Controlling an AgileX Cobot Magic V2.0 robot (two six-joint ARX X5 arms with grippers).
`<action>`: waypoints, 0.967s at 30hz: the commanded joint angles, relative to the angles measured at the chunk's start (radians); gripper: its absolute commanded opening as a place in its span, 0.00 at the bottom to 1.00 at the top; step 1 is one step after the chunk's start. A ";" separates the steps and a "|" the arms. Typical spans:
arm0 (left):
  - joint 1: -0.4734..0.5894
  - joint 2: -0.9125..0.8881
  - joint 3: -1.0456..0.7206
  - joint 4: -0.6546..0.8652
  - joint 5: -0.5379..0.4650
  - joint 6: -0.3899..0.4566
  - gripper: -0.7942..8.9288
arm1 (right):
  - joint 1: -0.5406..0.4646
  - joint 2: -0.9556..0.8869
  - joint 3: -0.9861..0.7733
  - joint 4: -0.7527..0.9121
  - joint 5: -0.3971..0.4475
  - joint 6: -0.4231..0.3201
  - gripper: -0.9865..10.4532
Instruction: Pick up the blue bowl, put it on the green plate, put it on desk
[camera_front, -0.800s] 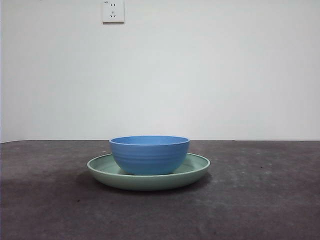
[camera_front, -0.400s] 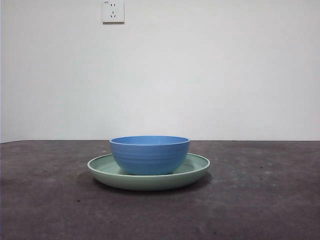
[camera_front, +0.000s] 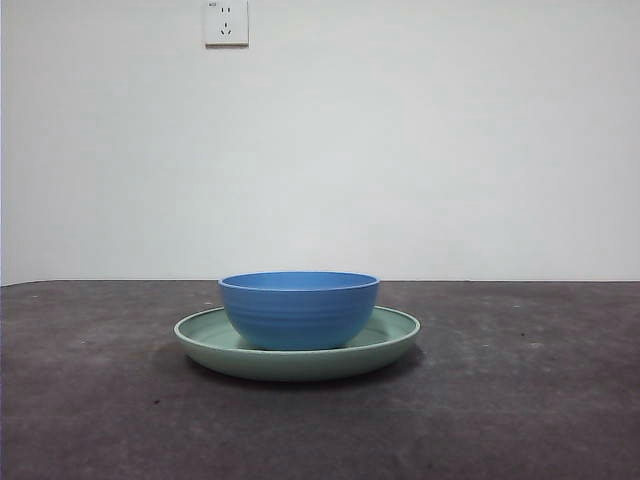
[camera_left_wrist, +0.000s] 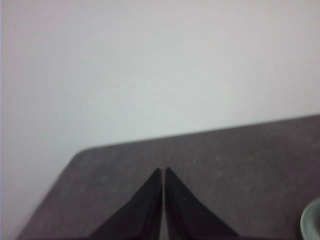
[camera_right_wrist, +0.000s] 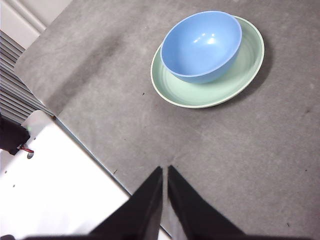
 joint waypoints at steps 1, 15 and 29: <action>0.006 -0.032 -0.059 0.013 -0.003 -0.028 0.09 | 0.006 0.003 0.018 0.010 0.000 -0.011 0.10; 0.008 -0.143 -0.269 -0.013 -0.007 -0.083 0.09 | 0.006 0.003 0.018 0.010 0.000 -0.011 0.10; 0.008 -0.143 -0.282 -0.122 -0.007 -0.134 0.09 | 0.006 0.003 0.018 0.010 0.000 -0.011 0.10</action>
